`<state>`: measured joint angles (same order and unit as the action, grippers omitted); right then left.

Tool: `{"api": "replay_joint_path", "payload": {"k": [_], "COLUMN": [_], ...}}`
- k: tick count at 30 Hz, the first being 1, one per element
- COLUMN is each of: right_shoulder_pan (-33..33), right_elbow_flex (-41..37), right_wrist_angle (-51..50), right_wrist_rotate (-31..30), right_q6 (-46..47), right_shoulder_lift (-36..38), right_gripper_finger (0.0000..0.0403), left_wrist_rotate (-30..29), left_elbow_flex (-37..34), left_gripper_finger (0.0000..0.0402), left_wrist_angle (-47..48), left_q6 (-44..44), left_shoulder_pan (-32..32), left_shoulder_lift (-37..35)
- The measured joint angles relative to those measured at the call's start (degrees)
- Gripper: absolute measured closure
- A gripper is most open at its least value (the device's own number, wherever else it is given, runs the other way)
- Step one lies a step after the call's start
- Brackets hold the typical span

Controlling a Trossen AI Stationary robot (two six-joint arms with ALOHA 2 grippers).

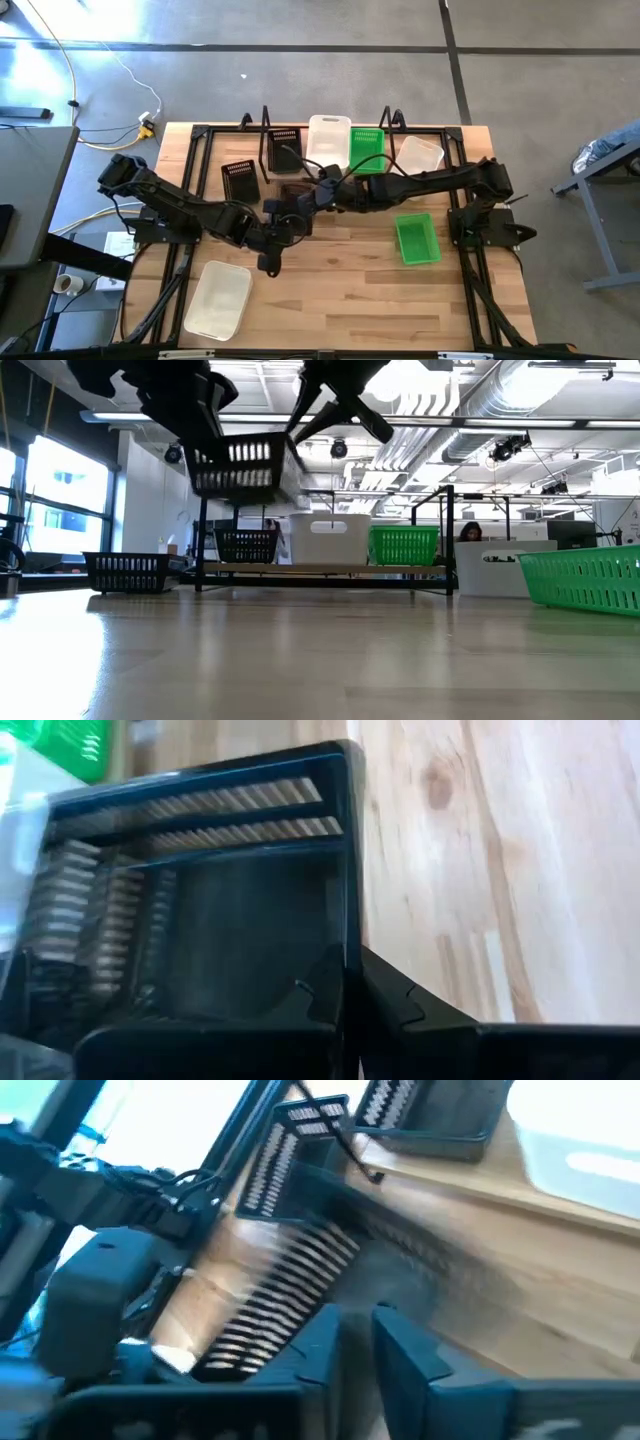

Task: Stack baskets on shelf by color
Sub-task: Stack the bottom black basket on top of the other black basket on the shelf

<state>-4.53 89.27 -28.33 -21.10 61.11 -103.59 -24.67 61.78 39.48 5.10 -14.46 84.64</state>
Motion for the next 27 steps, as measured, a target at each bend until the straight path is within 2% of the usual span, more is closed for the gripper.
{"api": "replay_joint_path", "payload": {"k": [5, 9, 17, 27], "right_shoulder_pan": [0.6, 1.2, 1.2, 3.9], "right_elbow_flex": [0.0, 0.0, 0.1, 0.1], "right_wrist_angle": [-0.9, -1.6, -3.1, -6.0], "right_wrist_rotate": [0.5, 0.3, 0.3, -1.2], "right_q6": [-3.3, -7.0, -20.0, -31.0], "right_shoulder_lift": [2.2, 5.1, 12.3, 20.9], "right_gripper_finger": [0.0297, 0.0275, 0.0269, 0.0269], "left_wrist_rotate": [-0.2, -1.7, -3.1, -3.6], "left_elbow_flex": [0.0, 0.0, 0.0, -0.1], "left_gripper_finger": [0.04, 0.04, 0.0401, 0.0401], "left_wrist_angle": [0.8, 1.7, 3.4, 4.2], "left_q6": [-0.4, -1.0, -3.0, -7.5], "left_shoulder_pan": [0.1, 0.4, 3.5, 13.3], "left_shoulder_lift": [-0.5, -1.5, -5.5, -12.2]}}
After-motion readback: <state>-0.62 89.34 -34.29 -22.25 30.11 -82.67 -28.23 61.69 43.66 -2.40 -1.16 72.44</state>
